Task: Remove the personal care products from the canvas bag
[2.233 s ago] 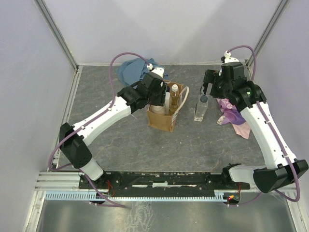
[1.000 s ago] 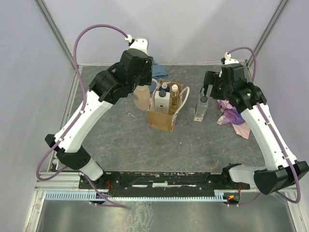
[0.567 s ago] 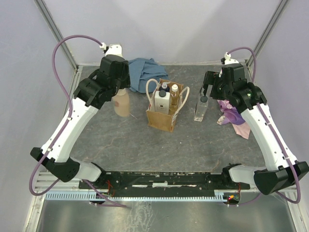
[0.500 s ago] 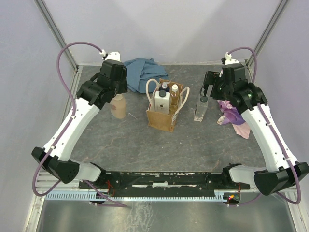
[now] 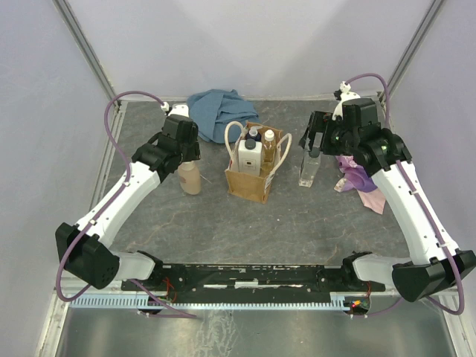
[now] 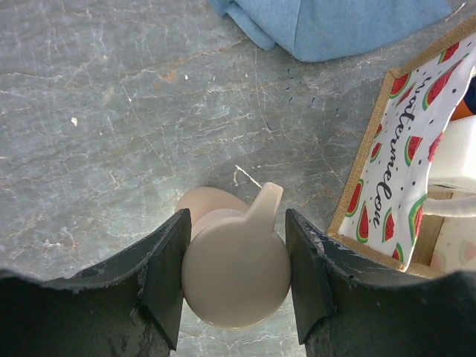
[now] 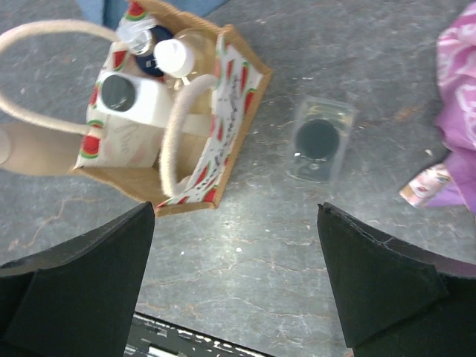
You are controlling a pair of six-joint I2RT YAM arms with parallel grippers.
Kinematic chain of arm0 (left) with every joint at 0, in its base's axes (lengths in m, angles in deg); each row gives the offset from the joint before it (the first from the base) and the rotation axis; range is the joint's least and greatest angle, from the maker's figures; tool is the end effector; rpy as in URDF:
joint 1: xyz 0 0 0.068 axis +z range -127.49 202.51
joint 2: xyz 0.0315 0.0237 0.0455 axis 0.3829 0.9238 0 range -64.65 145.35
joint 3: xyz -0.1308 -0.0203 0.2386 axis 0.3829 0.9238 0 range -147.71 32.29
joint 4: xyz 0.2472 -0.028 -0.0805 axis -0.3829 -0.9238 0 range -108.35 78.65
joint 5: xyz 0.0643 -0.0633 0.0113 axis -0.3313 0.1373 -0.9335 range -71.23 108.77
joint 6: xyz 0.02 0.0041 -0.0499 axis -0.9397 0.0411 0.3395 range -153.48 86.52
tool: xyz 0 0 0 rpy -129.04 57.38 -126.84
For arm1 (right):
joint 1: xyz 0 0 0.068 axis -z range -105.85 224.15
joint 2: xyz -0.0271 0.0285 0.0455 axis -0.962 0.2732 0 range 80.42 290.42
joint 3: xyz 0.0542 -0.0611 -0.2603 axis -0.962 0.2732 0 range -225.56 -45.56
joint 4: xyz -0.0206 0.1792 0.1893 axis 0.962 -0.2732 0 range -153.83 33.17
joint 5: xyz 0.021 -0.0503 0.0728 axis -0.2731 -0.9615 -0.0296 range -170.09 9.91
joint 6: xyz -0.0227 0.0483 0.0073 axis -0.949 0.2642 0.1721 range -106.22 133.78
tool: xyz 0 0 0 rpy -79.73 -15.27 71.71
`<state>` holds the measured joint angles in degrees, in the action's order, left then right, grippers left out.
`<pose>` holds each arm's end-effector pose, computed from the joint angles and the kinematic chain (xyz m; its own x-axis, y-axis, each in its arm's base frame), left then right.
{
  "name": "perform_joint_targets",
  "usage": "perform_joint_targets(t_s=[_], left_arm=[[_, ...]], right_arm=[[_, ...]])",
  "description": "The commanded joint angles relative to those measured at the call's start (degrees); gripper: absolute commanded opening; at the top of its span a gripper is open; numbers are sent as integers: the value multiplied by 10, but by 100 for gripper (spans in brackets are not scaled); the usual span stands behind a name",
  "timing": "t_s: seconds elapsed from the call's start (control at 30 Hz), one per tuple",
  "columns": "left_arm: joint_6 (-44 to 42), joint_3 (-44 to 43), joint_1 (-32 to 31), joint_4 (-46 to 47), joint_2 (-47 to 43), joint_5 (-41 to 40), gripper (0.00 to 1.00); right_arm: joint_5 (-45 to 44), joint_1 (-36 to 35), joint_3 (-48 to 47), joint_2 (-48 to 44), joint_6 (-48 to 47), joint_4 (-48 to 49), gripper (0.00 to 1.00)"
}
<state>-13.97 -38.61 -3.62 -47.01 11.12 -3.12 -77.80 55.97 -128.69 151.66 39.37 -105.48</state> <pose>0.2624 -0.1139 0.3388 -0.6015 -0.0501 -0.7973 -0.0494 0.9985 -0.0254 0.2375 0.0793 0.4071 -0.6604 0.2373 -0.7124 -0.0631 0.9278 0.3676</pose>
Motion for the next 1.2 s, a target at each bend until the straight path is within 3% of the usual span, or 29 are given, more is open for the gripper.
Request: perform_joint_targets(t_s=[0.0,0.1,0.3,0.37,0.47,0.63,0.97,1.17], left_arm=[[26,19,2,125,-36,-2,48],[33,35,3,132,-33,1,49],[38,52,3,128,-36,10,50],[38,56,2,128,-41,16,57],[43,53,3,121,-53,22,69],[53,37,3,115,-77,39,81],[47,12,2,99,-105,53,82],[51,-11,2,48,-83,20,82]], right_arm=[[5,-66,-43,8,-27,29,97],[-22,-114,-77,36,-39,25,95],[-10,-151,-115,104,-45,36,80],[-8,-154,-118,119,-45,49,80],[-6,-156,-135,155,-42,52,83],[-3,-164,-169,238,-35,54,96],[-105,-193,-226,360,33,59,100],[-143,-213,-282,422,68,38,100]])
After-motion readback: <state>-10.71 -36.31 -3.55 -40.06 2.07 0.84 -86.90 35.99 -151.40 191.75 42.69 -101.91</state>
